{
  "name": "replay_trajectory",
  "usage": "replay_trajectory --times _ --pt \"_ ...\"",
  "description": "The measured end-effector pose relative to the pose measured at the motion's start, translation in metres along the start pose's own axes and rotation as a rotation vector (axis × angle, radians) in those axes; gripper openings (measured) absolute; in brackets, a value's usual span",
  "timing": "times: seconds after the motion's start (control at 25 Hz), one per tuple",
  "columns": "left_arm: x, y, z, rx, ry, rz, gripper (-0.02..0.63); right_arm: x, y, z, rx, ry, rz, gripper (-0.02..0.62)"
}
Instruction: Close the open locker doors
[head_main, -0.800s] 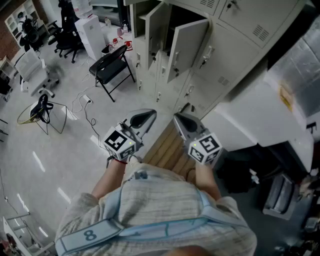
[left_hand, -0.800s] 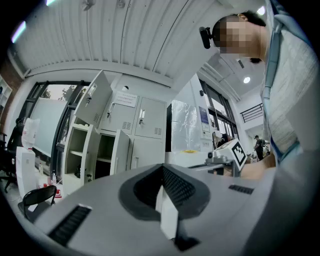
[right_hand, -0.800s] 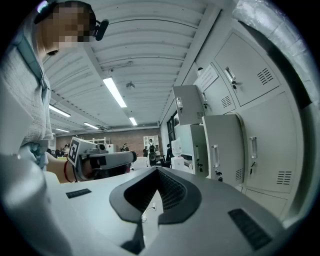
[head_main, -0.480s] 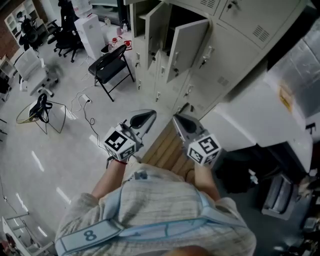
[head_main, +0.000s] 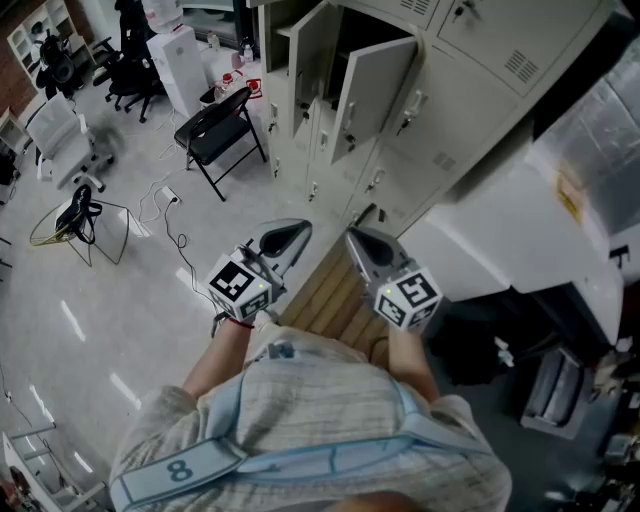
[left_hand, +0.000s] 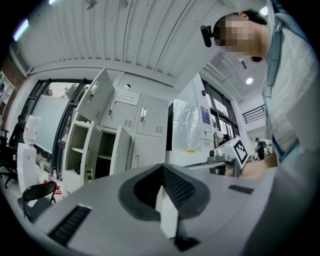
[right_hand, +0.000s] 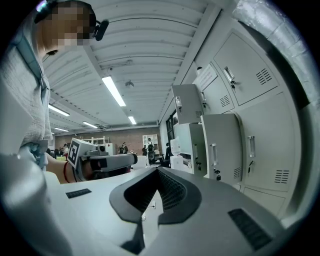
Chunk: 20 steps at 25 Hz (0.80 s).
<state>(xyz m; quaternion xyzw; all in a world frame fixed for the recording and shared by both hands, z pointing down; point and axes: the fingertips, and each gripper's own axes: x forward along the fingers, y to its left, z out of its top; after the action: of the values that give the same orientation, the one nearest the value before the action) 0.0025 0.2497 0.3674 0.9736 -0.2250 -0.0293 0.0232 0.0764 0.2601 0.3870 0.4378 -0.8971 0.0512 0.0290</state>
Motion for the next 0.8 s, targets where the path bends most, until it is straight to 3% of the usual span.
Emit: replay_trajectory --times 0.28,0.8 --pt "0.008 -0.001 -0.003 -0.002 0.009 -0.004 0.003 -0.006 0.008 0.008 0.021 -0.048 0.059 0.003" --pt "0.043 0.007 -0.018 -0.023 0.051 -0.040 0.003 -0.011 -0.029 0.006 0.042 -0.057 0.001 0.003"
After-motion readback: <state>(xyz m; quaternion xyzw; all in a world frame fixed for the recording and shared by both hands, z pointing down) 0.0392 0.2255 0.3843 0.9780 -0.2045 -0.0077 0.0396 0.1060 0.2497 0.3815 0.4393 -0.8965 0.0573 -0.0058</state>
